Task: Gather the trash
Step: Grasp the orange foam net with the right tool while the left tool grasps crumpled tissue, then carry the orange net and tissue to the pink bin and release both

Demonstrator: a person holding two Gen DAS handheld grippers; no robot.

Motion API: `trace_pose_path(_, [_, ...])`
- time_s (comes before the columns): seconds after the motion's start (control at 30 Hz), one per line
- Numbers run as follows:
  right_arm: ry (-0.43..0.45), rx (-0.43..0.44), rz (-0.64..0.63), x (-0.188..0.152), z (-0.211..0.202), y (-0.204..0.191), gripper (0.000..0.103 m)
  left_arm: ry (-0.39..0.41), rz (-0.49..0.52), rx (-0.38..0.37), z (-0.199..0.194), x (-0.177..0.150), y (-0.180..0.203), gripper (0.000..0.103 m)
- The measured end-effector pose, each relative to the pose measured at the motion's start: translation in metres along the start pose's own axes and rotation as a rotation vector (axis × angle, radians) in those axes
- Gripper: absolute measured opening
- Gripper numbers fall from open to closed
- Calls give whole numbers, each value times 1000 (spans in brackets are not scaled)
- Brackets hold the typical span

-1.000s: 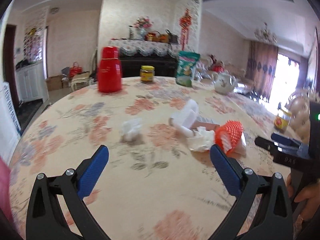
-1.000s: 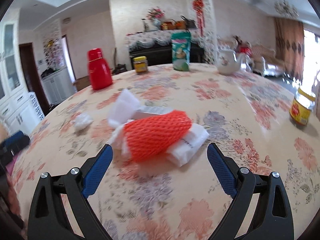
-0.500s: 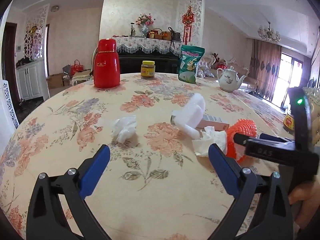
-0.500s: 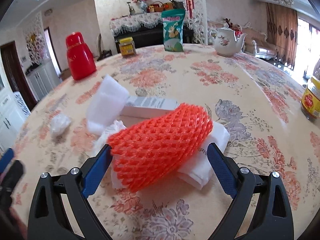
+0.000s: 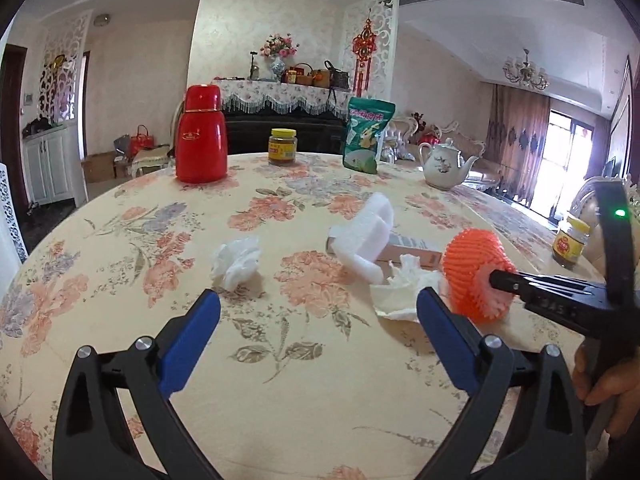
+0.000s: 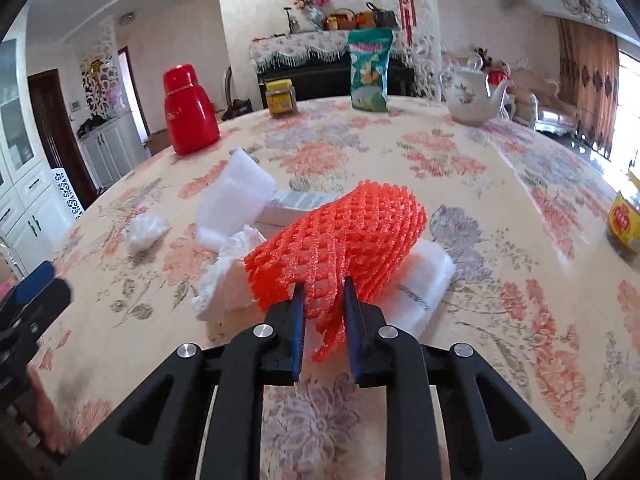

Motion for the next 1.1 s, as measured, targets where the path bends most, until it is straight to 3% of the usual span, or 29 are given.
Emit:
trace_pose_path(0.13, [27,-41,-9,-7,-18,10,20,-68,-25,-49,10,2,16,95])
trace_pose_path(0.33, [97,-47,66,-8,-43,41,20,-157,66,-34,41,-4,56,95])
trace_pose_path(0.47, [129,-37,96,-8,-52,50,20,-231,77,-17,73,-9,72,86])
trace_pose_path(0.57, [142,-37,103,-7,-54,52,20,-300,61,-11,101,-9,80,71])
trace_pose_path(0.63, [147,-40,104,-6,-54,53,20,-335,55,-6,115,-9,85,70])
trace_pose_path(0.7, [151,-43,104,-6,-56,53,20,-364,57,-24,125,-10,91,52])
trace_pose_path(0.73, [154,-42,103,-6,-56,53,20,-375,61,-25,127,-11,92,23])
trace_pose_path(0.83, [155,-45,92,-6,-57,51,20,-340,69,-49,114,-13,96,12])
trace_pose_path(1.1, [144,-29,41,-8,-54,40,20,-231,71,-37,58,-16,80,10])
Point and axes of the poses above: each gripper's, at about its wrist camera, not at the fingertips, and z roughly the way its jaws point, y to its right, x to its top, the point moved 2 cm from there along z, roughly the way its jaws point, and after that the axes turned 4 degrees about -z, right-handed, at the moved point
